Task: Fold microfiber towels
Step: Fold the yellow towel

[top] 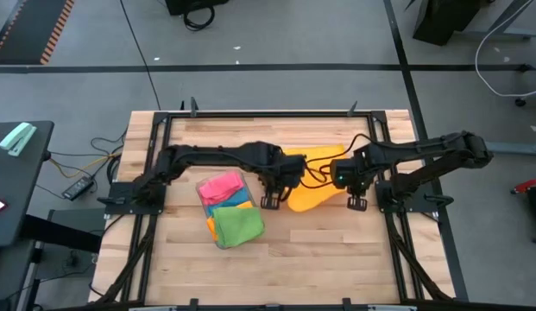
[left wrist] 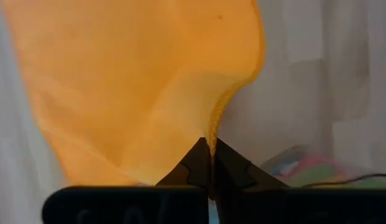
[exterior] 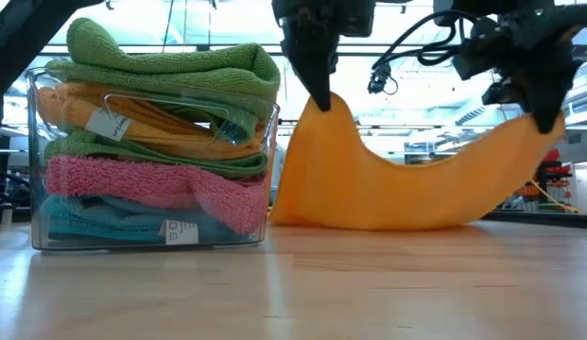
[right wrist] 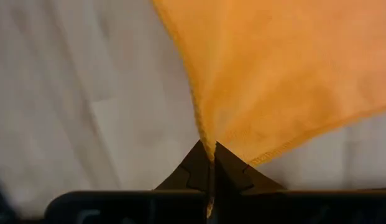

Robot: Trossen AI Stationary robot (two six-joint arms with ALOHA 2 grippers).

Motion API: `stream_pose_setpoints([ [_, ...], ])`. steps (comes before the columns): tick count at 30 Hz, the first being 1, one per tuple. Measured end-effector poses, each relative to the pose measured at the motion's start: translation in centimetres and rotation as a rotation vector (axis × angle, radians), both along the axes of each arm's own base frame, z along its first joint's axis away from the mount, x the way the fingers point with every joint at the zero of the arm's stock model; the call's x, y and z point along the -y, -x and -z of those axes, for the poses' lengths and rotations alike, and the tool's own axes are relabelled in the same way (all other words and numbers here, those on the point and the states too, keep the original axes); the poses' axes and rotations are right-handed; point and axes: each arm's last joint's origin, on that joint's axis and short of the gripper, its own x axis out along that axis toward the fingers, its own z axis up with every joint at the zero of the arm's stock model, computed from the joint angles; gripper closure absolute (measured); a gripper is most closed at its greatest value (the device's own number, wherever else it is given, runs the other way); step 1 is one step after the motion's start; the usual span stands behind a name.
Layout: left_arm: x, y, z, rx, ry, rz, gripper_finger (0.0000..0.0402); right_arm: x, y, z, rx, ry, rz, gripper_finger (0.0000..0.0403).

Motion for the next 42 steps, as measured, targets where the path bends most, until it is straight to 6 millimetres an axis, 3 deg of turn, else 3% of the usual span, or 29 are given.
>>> stream_pose_setpoints([
  [7, 2.0, -0.8, 1.8, -0.025, 0.066, 0.065, 0.0371, -0.4, 0.1, 0.0, -0.019, -0.157, -0.002, 0.0337],
  [13, 2.9, -1.1, 2.1, -0.024, 0.064, 0.097, 0.0388, -0.7, -0.3, -2.1, 0.034, -0.241, 0.037, 0.0266],
  [18, 3.0, -1.1, 2.1, -0.024, 0.064, 0.1, 0.0384, -1.7, -1.6, -3.1, 0.307, -0.195, 0.039, 0.0233],
  [23, 3.0, -1.0, 2.2, -0.032, 0.07, 0.076, 0.0368, -4.0, -3.1, -3.0, 0.682, 0.042, 0.057, 0.0224],
  [29, 3.0, -0.9, 2.2, -0.039, 0.08, 0.041, 0.0375, -6.8, -4.0, 0.6, 0.873, 0.258, 0.101, 0.0223],
  [34, 3.0, -0.9, 2.2, -0.038, 0.081, 0.035, 0.0385, -7.2, -3.3, 4.2, 0.875, 0.243, 0.231, 0.0223],
  [37, 3.0, -1.0, 2.2, -0.027, 0.073, 0.064, 0.0389, -7.1, -2.8, 5.2, 0.869, 0.237, 0.287, 0.0223],
  [42, 3.3, -1.9, 1.9, 0.068, 0.037, 0.185, 0.0391, -7.7, -3.0, 5.0, 0.941, 0.21, 0.289, 0.0223],
])
